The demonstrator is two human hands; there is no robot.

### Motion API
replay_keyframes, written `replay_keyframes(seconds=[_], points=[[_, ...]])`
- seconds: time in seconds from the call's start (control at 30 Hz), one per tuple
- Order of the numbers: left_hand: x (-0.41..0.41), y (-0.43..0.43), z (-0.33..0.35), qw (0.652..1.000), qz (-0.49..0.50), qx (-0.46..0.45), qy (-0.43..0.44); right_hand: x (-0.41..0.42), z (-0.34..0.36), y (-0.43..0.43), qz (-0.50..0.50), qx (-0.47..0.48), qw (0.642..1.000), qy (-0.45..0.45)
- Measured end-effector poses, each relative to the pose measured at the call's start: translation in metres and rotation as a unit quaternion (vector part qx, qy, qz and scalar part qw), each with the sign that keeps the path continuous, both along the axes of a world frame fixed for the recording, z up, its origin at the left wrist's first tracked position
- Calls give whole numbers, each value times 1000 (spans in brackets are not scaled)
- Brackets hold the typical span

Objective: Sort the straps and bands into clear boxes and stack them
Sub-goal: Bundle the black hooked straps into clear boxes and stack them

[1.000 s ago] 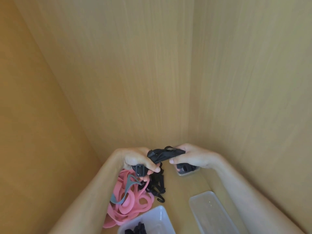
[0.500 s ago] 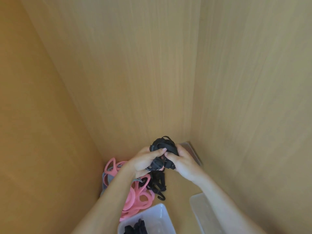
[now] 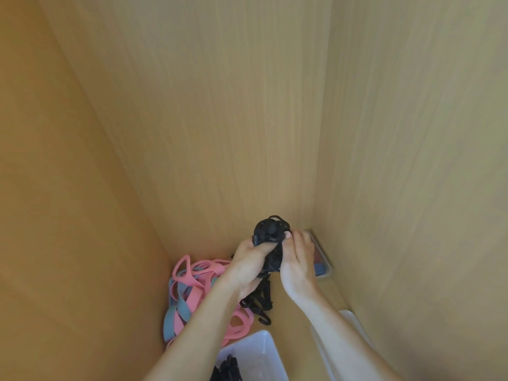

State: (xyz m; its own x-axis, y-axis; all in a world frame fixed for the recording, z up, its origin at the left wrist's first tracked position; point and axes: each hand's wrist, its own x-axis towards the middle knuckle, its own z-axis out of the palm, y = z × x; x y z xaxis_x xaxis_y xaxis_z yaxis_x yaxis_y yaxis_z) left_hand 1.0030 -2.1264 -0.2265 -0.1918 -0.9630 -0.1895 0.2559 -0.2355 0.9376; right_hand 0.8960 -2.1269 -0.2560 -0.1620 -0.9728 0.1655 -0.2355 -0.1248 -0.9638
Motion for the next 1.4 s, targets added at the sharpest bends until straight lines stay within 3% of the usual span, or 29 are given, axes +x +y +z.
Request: replay_keyframes(seconds=[0.23, 0.4, 0.53, 0.77, 1.2, 1.4], points=[[0, 4, 0, 995, -14, 16, 96, 2, -5, 4, -11, -12, 1000, 5], [0, 8, -11, 995, 40, 36, 83, 16, -11, 19, -9, -45, 993, 109], [0, 16, -21, 991, 85, 58, 86, 14, -24, 33, 54, -65, 977, 198], [3, 47, -53, 962, 109, 146, 204, 12, -42, 67, 143, -22, 929, 340], [9, 124, -88, 942, 176, 185, 217, 10, -63, 133, 226, 69, 960, 149], [11, 138, -87, 957, 191, 144, 164, 14, -81, 139, 203, 118, 968, 88]])
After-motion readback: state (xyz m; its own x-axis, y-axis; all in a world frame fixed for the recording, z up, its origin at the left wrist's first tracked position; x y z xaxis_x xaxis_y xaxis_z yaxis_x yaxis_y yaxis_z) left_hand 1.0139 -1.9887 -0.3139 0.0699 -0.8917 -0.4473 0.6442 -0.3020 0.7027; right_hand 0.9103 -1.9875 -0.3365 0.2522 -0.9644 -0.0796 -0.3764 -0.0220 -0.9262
